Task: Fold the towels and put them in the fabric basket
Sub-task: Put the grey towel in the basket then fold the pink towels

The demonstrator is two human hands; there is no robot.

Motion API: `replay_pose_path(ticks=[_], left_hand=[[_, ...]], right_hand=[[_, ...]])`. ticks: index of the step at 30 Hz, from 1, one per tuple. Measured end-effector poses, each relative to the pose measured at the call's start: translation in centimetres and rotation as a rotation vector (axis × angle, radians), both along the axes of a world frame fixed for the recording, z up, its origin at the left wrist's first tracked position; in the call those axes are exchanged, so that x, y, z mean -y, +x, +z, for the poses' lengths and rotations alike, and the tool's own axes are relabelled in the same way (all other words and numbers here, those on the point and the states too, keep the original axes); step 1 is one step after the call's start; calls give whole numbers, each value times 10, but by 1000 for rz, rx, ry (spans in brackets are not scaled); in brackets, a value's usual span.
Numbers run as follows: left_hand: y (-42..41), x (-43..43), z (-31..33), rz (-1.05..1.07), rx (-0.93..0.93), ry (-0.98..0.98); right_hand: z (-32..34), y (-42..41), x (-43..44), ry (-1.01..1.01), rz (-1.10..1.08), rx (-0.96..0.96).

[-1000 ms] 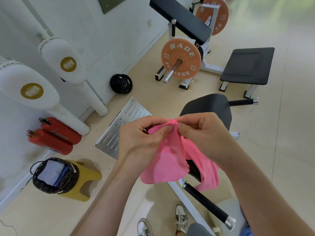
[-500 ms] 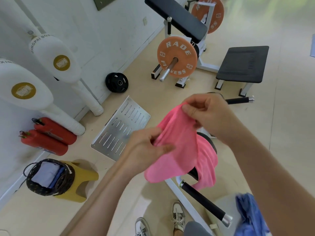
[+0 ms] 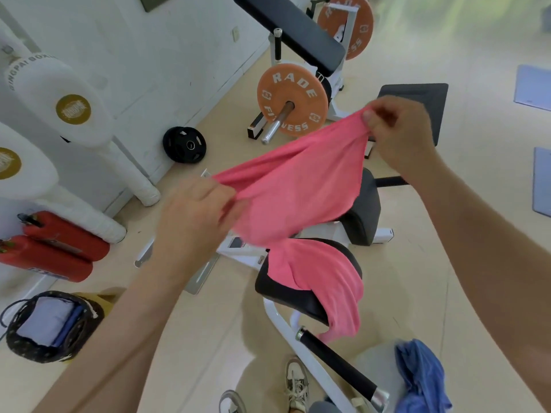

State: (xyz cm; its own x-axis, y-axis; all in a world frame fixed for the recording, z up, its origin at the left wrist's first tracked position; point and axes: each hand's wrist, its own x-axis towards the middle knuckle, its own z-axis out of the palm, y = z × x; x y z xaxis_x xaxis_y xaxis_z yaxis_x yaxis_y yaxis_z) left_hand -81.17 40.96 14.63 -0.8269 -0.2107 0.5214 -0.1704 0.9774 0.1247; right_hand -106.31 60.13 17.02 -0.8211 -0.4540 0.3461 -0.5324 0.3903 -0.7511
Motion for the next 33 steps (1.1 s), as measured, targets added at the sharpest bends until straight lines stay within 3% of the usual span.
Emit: replay_pose_path(ticks=[3, 6, 11, 13, 16, 18, 21, 27, 33], left_hand=[[-16, 5, -1, 130, -201, -55], [-6, -4, -20, 227, -176, 17], [39, -40, -127, 235, 260, 247], [55, -57, -158, 382, 312, 497], [67, -76, -179, 660, 323, 811], [66, -85, -187, 863, 176, 1113], [59, -93, -190, 1050, -227, 1592], [43, -99, -186, 1120, -537, 1871], [42, -101, -190, 1080, -690, 1988]], right_hand=[[4, 4, -21, -102, -120, -66], [-26, 32, -60, -107, -197, -21], [-140, 103, -120, 70, -195, 507], [-176, 126, -133, 86, -206, 717], [-203, 151, -141, 38, -237, 878], [-208, 161, -140, -20, -275, 949], [-211, 166, -136, -90, -399, 1030], [-210, 171, -124, -116, -554, 1219], [-200, 169, -116, -548, -573, 1712]])
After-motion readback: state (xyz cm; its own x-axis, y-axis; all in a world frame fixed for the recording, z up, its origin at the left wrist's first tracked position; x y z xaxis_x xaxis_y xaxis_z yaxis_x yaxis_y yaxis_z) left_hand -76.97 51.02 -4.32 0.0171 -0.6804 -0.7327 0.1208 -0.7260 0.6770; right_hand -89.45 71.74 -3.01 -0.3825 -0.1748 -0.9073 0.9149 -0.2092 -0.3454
